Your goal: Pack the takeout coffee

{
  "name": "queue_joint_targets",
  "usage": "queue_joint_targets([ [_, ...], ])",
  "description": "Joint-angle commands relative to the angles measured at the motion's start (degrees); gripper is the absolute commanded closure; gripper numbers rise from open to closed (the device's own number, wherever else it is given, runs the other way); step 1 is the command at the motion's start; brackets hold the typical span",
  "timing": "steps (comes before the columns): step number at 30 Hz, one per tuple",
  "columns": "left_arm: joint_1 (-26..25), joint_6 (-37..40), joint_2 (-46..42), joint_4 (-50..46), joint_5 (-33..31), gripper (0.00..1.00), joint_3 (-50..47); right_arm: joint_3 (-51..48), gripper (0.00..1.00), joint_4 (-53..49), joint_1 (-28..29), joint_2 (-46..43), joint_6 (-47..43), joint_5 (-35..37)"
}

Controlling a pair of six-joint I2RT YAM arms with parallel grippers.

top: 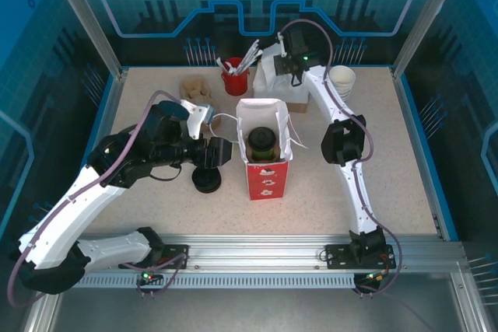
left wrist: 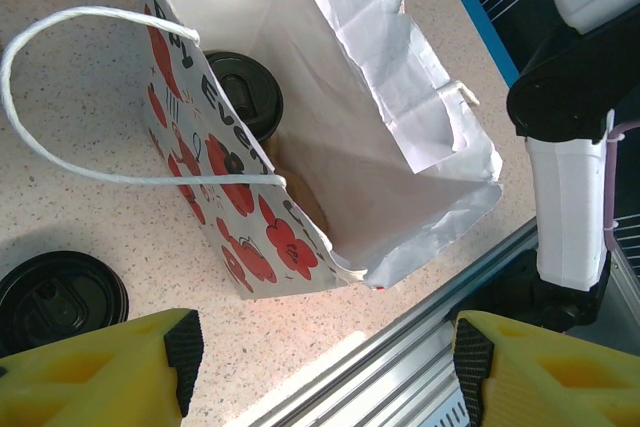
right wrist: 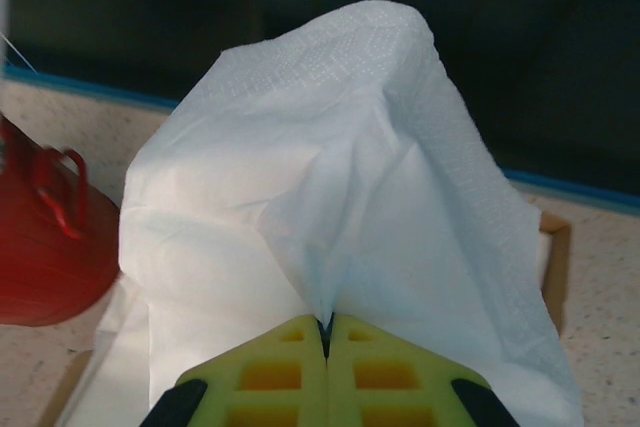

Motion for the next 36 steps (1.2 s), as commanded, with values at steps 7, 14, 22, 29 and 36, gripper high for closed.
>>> queue_joint_targets([
  [7, -0.2, -1.4, -1.9, 3.1, -1.8, 0.31, -3.1, 1.8, 1.00, -5.9, -0.1, -12.6, 2.1, -2.2],
  [14, -0.1, -0.9, -2.0, 6.9, -1.8, 0.30, -5.8, 1.3, 1.00, -13.0, 1.2, -23.5, 6.2, -8.4],
  [22, 0.4, -1.8, -1.5, 12.5, -2.8, 0.27, -8.4, -5.4, 1.00, -16.0, 2.7, -37.3, 14.5, -20.0],
  [29, 1.9, -5.2, 0.1, 17.7, -3.4, 0.26, -10.1, -15.6, 1.00, -14.5, 3.8, -48.0, 23.1, -30.6],
  [36, 3.9, -8.4, 2.9, 21.9, -3.1, 0.28, -11.9, -27.7, 1.00, -12.3, 7.0, -55.9, 28.8, -34.3],
])
